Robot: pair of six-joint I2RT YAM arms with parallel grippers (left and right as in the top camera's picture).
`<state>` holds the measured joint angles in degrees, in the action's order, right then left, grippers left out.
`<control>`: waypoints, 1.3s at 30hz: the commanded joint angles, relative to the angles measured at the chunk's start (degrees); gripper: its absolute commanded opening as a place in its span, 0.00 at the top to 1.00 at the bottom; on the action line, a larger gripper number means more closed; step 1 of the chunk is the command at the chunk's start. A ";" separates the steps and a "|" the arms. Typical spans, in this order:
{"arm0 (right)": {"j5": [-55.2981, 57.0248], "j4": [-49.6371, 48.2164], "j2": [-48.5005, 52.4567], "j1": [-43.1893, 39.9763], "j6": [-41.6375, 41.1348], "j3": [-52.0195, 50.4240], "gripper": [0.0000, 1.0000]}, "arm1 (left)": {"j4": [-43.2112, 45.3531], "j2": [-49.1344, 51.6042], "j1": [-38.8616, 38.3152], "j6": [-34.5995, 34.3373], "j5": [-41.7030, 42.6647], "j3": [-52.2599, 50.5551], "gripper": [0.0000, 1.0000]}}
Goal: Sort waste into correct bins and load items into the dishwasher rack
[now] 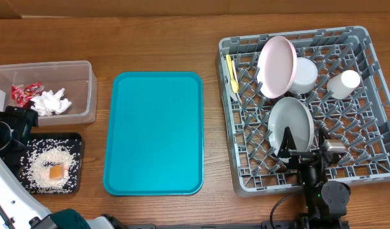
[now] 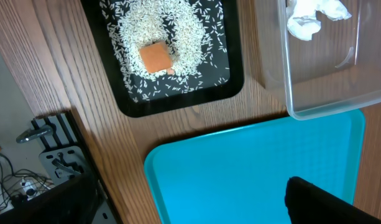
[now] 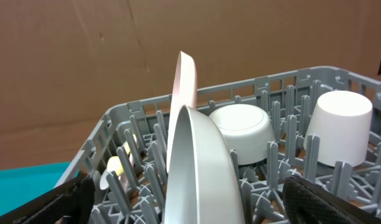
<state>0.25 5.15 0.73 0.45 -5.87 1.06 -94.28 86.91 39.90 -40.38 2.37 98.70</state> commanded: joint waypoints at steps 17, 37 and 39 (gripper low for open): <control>0.50 -0.35 -0.55 -0.20 2.03 -0.59 0.00 | 0.04 -0.07 -0.07 -0.79 -0.42 0.02 0.00; 0.50 -0.35 -0.55 -0.20 2.05 -0.59 0.00 | 21.55 -18.53 -45.99 3.21 -25.05 -7.58 0.00; 0.50 -0.35 -0.55 -0.20 2.03 -0.59 0.00 | 28.28 -21.97 -49.53 8.26 -24.30 -12.76 0.00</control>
<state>0.40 5.15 0.73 0.45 -4.25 1.06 -70.08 69.30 -5.65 -38.54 -17.56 91.26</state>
